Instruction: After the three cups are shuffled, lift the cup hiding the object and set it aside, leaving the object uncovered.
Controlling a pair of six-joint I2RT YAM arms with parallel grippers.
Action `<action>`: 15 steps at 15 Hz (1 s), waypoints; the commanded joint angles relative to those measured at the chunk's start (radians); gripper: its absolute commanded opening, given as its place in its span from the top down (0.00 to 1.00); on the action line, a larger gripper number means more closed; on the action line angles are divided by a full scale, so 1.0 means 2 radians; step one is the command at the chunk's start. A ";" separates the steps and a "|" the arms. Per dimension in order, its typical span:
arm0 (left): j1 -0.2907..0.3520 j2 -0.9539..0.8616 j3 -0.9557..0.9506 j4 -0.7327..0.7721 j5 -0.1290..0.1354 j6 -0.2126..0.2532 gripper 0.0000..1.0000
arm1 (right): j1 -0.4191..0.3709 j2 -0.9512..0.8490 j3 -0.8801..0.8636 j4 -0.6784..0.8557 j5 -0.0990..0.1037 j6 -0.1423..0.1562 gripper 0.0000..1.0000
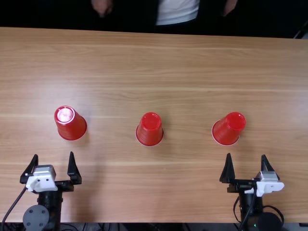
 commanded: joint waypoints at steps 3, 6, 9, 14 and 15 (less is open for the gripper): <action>0.004 -0.005 -0.015 0.004 0.002 -0.003 0.00 | -0.004 -0.003 -0.006 0.003 0.003 -0.002 0.00; 0.003 -0.005 -0.015 0.004 0.002 0.001 0.00 | -0.004 -0.003 -0.009 0.003 0.002 -0.001 0.00; -0.001 -0.005 -0.015 0.004 0.005 0.002 0.00 | -0.002 -0.003 -0.009 0.002 -0.001 -0.001 0.00; -0.001 -0.005 -0.015 -0.001 0.005 0.003 0.00 | -0.004 -0.003 -0.002 0.003 -0.001 -0.004 0.00; -0.002 -0.005 -0.004 -0.003 0.005 0.013 0.00 | -0.004 -0.003 0.007 0.005 -0.001 -0.009 0.00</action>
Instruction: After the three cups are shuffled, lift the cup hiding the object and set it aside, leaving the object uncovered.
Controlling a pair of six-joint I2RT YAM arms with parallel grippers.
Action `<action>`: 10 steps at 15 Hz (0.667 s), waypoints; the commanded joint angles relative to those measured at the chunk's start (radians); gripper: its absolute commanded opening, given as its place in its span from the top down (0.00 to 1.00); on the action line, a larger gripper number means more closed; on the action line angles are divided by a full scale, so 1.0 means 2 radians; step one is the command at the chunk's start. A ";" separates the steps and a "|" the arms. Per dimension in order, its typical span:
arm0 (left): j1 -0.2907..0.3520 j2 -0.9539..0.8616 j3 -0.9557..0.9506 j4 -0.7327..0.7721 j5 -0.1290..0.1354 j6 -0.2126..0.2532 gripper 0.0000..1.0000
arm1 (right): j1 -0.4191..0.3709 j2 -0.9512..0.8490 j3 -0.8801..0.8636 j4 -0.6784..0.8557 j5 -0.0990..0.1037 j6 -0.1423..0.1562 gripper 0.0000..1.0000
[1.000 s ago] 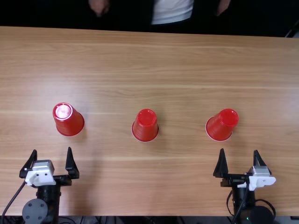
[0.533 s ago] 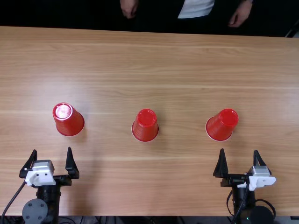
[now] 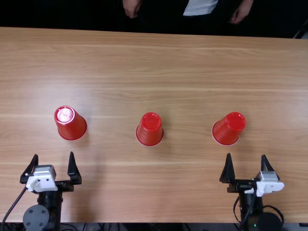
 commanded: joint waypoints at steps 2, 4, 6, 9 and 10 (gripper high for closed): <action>-0.003 -0.005 0.058 -0.017 0.005 0.079 0.00 | -0.004 -0.003 0.052 0.001 0.000 -0.048 0.00; -0.002 0.028 0.113 -0.061 0.000 0.102 0.00 | -0.004 0.000 0.096 -0.014 0.000 -0.062 0.00; 0.000 0.087 0.191 -0.111 -0.005 0.101 0.00 | -0.004 0.045 0.158 -0.054 0.000 -0.062 0.00; 0.005 0.178 0.311 -0.208 -0.011 0.100 0.00 | -0.006 0.115 0.252 -0.116 0.000 -0.062 0.00; 0.004 0.209 0.358 -0.255 -0.013 0.100 0.00 | -0.007 0.141 0.290 -0.147 0.000 -0.062 0.00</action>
